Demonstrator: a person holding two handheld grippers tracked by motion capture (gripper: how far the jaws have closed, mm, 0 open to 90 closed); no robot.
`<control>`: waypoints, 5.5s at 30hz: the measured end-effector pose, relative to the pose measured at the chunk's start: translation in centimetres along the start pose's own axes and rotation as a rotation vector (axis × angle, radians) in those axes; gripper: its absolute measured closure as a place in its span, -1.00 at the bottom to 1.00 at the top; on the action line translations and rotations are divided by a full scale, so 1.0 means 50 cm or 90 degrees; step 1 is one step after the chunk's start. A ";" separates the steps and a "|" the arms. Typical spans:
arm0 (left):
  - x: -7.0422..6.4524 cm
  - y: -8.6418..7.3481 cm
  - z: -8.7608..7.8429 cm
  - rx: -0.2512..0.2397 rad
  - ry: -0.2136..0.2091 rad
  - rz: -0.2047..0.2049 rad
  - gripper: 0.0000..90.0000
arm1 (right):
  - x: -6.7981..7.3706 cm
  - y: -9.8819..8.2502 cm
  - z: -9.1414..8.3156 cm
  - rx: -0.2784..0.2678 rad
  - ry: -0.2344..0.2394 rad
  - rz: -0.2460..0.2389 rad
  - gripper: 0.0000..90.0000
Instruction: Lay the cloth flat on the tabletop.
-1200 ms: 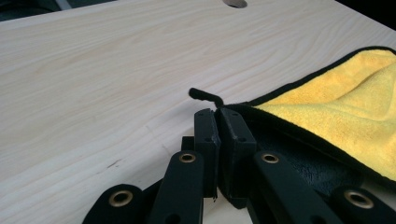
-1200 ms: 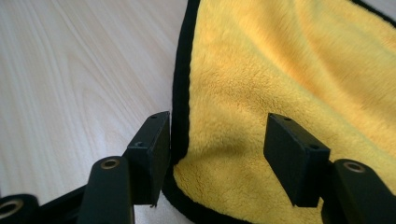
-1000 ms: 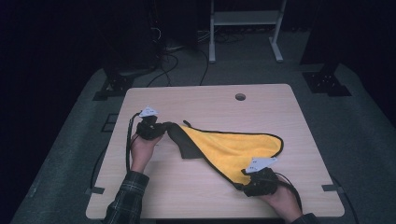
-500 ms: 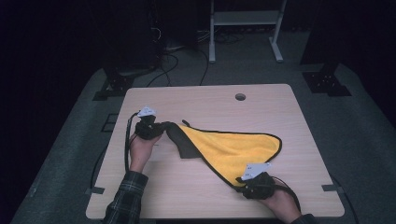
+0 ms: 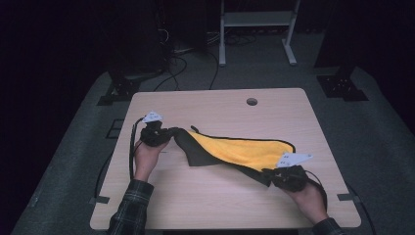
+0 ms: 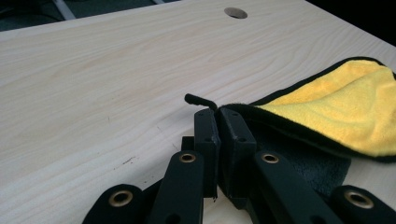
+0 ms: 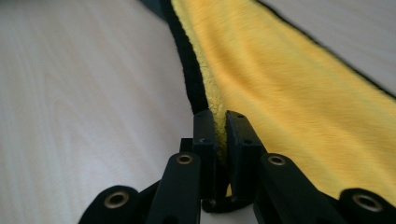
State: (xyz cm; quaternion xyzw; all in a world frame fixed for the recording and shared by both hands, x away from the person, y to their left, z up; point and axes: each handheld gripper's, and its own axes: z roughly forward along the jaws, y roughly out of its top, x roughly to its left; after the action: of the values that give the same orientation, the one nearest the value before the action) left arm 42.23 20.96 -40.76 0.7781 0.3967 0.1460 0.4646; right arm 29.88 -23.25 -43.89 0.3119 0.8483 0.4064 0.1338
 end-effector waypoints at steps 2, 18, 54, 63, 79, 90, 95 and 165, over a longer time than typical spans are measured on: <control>-0.002 0.003 -0.005 -0.004 -0.001 0.003 0.90 | -0.019 0.005 -0.012 -0.015 -0.015 0.008 0.84; -0.013 0.041 -0.023 -0.043 -0.004 0.019 0.90 | -0.143 0.090 -0.071 -0.128 -0.101 0.035 0.86; -0.019 0.179 -0.085 -0.176 -0.017 0.064 0.91 | -0.237 0.233 -0.105 -0.224 -0.120 0.026 0.86; -0.055 0.092 -0.106 -0.153 -0.072 0.054 0.91 | -0.199 0.149 -0.095 -0.190 -0.068 0.031 0.86; -0.088 -0.039 -0.122 -0.047 -0.118 0.045 0.91 | -0.147 0.044 -0.102 -0.131 -0.007 0.049 0.86; -0.107 -0.106 -0.126 0.006 -0.138 0.041 0.91 | -0.106 -0.009 -0.096 -0.076 0.025 0.046 0.86; -0.120 -0.137 -0.122 0.053 -0.153 0.057 0.91 | -0.094 -0.036 -0.096 -0.049 0.041 0.045 0.86; -0.078 -0.165 -0.039 0.085 0.090 0.036 -0.51 | -0.200 -0.122 -0.025 0.050 -0.251 0.194 -0.95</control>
State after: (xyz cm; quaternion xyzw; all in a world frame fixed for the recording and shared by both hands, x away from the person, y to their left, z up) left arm 34.56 21.30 -46.10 0.8062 0.4150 0.1865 0.3782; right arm 34.42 -33.29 -48.11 0.5144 0.7642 0.3195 0.2220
